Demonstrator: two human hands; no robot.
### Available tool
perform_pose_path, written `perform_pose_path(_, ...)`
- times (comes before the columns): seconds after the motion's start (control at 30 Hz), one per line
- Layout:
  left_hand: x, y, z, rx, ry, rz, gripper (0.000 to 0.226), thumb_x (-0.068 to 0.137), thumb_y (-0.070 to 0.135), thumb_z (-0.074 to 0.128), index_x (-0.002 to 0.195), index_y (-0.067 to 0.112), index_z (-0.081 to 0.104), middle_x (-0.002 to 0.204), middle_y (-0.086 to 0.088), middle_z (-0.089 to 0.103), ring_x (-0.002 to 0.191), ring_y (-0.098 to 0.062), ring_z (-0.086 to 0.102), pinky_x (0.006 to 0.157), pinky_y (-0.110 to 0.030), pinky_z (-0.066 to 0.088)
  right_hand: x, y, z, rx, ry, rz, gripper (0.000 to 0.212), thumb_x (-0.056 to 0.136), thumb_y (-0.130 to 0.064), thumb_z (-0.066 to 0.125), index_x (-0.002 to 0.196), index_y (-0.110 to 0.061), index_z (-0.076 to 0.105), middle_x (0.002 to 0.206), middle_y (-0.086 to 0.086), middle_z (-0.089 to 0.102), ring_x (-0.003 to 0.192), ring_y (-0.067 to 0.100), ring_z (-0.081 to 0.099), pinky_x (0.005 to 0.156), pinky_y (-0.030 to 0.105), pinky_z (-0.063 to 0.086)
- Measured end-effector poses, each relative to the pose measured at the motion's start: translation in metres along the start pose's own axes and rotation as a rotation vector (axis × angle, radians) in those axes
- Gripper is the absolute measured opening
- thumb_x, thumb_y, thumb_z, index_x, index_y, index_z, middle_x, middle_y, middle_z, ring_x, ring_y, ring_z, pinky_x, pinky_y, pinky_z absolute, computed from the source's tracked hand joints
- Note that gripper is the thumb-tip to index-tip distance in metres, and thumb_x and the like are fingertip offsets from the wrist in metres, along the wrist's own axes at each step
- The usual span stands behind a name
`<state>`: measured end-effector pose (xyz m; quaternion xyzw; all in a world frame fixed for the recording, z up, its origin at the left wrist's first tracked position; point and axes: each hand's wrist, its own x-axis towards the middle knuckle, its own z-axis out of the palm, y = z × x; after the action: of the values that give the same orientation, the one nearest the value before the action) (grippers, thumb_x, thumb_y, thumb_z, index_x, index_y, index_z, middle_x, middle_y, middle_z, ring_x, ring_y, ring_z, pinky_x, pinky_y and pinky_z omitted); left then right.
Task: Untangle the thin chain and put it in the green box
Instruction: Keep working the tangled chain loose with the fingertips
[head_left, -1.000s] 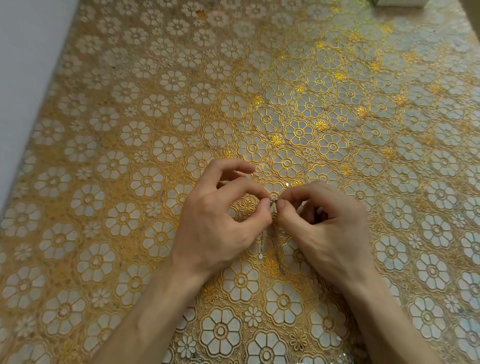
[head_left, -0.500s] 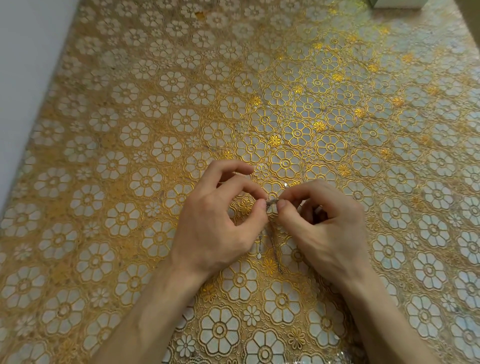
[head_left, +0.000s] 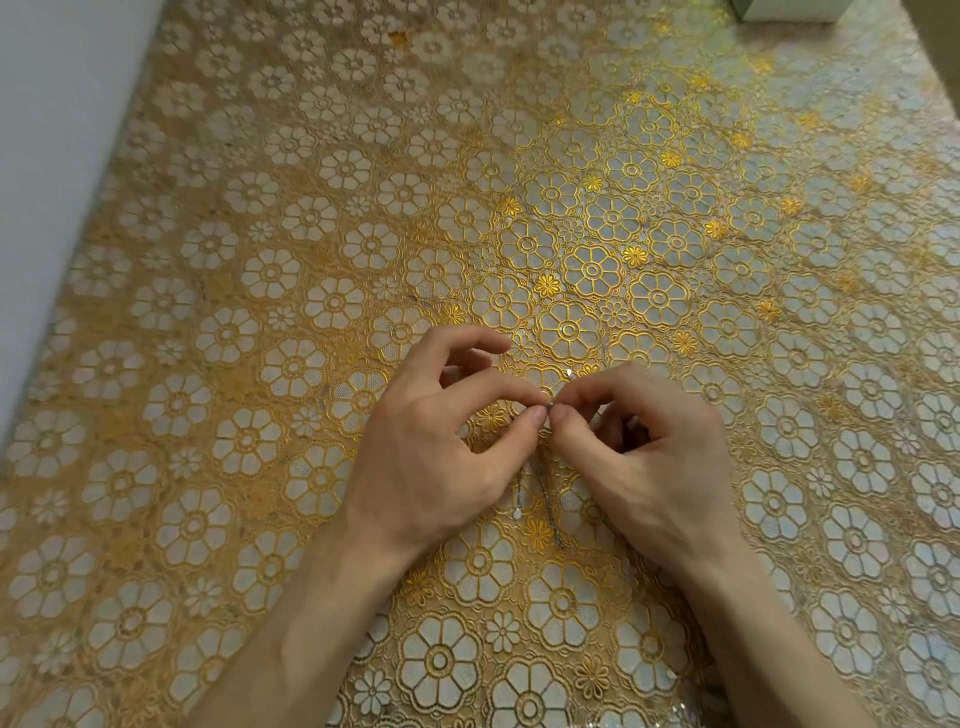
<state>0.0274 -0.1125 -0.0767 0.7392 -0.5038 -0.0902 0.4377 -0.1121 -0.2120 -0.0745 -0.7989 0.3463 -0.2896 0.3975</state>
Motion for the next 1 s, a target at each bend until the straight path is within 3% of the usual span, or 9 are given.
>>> perform_pose_path(0.2,0.0005,0.0017,-0.0015,-0.027,-0.001,-0.024,0.007,0.082,0.028,0.077,0.087,0.023,0.078,0.116,0.001,0.061,0.101,-0.008,0.060,0.090,-0.024,0.049,0.0001,-0.0006,0.0001,-0.018,0.007,0.004,0.006,0.077,-0.034,0.067,0.075,-0.029,0.069,0.072,-0.013,0.063,0.058,0.015,0.057,0.054,0.027,0.042)
perform_pose_path(0.53,0.0009,0.0025,-0.0025,-0.053,-0.010,-0.056,0.010,0.082,0.031,0.071,0.085,0.023,0.076,0.117,0.003,0.060,0.104,-0.006,0.060,0.092,-0.020,0.047,-0.0001,-0.0009,0.0009,-0.036,0.013,0.017,0.005,0.077,-0.032,0.067,0.075,-0.028,0.069,0.072,-0.015,0.063,0.061,0.013,0.058,0.057,0.023,0.040)
perform_pose_path(1.0,0.0003,0.0005,-0.0013,-0.013,-0.017,0.029,0.009,0.082,0.025,0.079,0.090,0.022,0.080,0.117,0.001,0.061,0.101,-0.014,0.061,0.084,-0.033,0.052,0.0000,0.0000,-0.0001,-0.020,-0.002,-0.005,0.006,0.078,-0.034,0.066,0.075,-0.029,0.068,0.070,-0.015,0.061,0.060,0.011,0.057,0.057,0.022,0.039)
